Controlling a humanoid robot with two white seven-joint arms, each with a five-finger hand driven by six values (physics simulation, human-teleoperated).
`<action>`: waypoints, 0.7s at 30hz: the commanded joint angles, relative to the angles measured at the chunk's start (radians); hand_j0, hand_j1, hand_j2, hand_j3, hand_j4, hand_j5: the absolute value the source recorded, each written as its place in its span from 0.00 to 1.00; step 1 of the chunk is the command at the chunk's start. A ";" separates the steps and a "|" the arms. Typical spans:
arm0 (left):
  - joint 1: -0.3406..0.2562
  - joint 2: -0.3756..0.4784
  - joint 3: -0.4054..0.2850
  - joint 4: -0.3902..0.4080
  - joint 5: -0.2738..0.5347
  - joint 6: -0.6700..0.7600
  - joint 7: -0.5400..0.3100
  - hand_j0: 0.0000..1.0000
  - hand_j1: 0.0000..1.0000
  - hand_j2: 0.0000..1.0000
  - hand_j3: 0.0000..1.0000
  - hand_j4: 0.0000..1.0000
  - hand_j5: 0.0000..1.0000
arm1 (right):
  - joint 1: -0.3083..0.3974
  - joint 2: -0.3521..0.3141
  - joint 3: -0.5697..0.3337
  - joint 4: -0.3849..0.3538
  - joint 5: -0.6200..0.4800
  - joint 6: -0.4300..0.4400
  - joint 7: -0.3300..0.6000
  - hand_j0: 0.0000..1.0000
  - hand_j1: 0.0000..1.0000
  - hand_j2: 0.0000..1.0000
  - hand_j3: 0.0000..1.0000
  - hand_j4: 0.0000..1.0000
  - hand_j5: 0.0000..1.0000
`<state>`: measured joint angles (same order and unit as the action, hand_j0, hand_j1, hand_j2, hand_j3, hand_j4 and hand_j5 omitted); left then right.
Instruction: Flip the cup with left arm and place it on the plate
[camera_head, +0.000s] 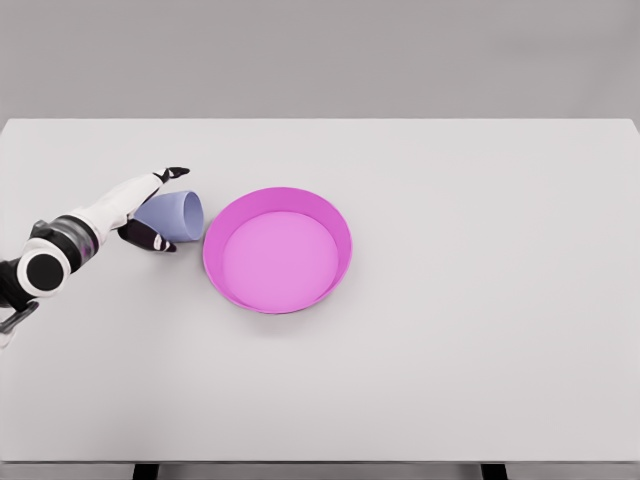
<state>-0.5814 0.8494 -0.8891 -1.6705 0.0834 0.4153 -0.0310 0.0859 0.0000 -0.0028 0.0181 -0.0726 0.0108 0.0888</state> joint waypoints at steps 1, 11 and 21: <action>0.000 0.000 -0.007 0.000 -0.053 0.000 0.000 1.00 1.00 1.00 1.00 1.00 1.00 | 0.000 0.000 0.000 0.000 0.001 0.000 0.000 1.00 1.00 1.00 1.00 1.00 1.00; -0.003 -0.035 -0.024 0.041 -0.062 0.000 0.000 1.00 1.00 1.00 1.00 1.00 1.00 | 0.000 0.000 0.001 0.000 0.001 0.000 0.000 1.00 1.00 1.00 1.00 1.00 1.00; 0.000 -0.041 -0.027 0.034 -0.060 -0.001 -0.007 0.79 0.79 0.79 0.79 0.79 0.79 | 0.000 0.000 0.000 0.000 -0.001 0.000 0.000 1.00 1.00 1.00 1.00 1.00 1.00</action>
<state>-0.5814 0.8086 -0.9146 -1.6317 0.0173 0.4143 -0.0356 0.0859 0.0000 -0.0029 0.0181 -0.0726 0.0108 0.0888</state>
